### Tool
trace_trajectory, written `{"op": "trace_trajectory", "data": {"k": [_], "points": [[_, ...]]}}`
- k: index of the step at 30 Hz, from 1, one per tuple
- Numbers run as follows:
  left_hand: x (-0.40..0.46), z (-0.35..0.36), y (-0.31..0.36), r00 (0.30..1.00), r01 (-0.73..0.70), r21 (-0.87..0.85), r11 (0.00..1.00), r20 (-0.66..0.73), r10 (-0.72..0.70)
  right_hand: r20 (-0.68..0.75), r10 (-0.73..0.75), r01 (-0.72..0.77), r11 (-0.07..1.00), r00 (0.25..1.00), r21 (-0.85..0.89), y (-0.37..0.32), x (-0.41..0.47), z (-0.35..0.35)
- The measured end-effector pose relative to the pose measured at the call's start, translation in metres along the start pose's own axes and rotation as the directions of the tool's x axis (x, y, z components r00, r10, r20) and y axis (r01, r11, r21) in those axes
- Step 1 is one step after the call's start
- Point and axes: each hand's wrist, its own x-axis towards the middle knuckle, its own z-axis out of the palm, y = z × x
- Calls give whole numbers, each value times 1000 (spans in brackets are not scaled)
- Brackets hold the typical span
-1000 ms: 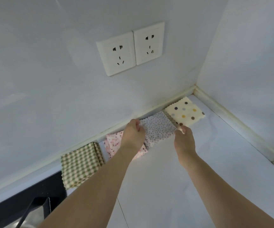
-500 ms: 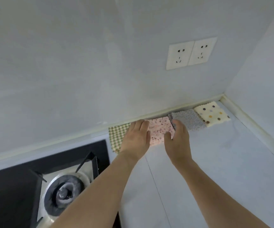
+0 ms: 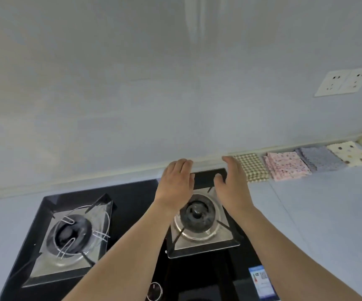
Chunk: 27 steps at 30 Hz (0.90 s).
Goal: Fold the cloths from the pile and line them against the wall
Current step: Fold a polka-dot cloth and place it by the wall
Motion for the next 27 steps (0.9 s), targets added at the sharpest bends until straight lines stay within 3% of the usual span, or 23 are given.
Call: {"op": "trace_trajectory", "data": {"k": [8,19,27], "points": [[-67,-60,-91,978,199,20,980,-62,-197,132,-52,50,999,990,19,-77,-30,53],[-158,-126,-238,977,200,-32,979,-63,-202,225,-52,57,998,973,-14,-204,-104,191],[-240,-175,-356,908,409,-49,911,-80,-412,424,-102,93,995,900,42,-292,-162,284]]}}
